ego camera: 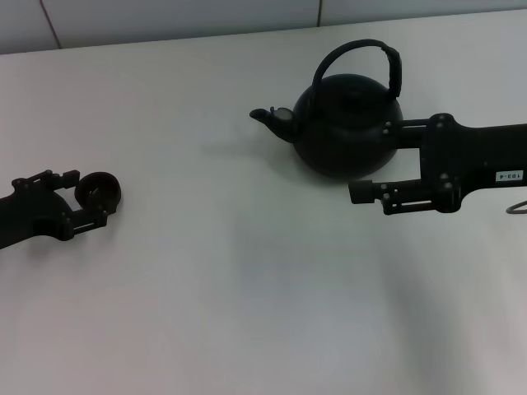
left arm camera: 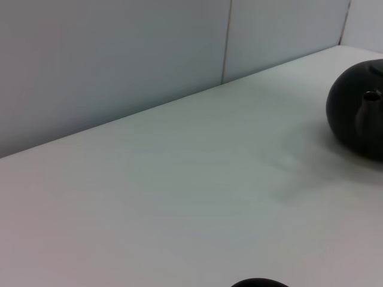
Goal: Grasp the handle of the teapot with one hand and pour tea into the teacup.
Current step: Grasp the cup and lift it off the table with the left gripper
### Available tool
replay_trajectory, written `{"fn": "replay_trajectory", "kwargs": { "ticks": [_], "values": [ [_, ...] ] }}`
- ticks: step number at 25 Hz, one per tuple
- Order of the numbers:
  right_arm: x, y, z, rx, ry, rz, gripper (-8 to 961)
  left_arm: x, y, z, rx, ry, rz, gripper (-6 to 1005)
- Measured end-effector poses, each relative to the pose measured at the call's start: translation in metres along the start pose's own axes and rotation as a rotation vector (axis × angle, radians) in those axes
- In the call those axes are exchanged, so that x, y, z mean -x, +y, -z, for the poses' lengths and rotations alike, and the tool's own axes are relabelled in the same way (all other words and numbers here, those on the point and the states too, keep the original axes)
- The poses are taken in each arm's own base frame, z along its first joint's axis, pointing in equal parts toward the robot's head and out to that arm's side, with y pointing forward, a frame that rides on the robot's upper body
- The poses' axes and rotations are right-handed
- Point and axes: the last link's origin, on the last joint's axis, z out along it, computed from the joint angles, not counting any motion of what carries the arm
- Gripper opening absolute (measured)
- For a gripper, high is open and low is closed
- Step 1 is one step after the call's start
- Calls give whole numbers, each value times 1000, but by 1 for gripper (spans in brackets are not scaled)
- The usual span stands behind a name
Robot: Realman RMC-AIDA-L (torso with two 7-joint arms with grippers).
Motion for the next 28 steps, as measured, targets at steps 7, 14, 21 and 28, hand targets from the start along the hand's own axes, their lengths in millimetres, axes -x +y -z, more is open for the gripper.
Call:
{"fn": "replay_trajectory", "kwargs": {
  "ticks": [7,14,21,28],
  "values": [
    [0,0,0,0,0,1,716,1,-1,-1,-7,-6,-3,720],
    [0,0,0,0,0,1,716,3,2,-6,-9,-37,-26,714],
    [0,0,0,0,0,0,716,4,1,-9,-26,-46,-30,708],
    [0,0,0,-2,-1,-1,717,4,0,-8,-28,-46,-31,702]
  ]
}}
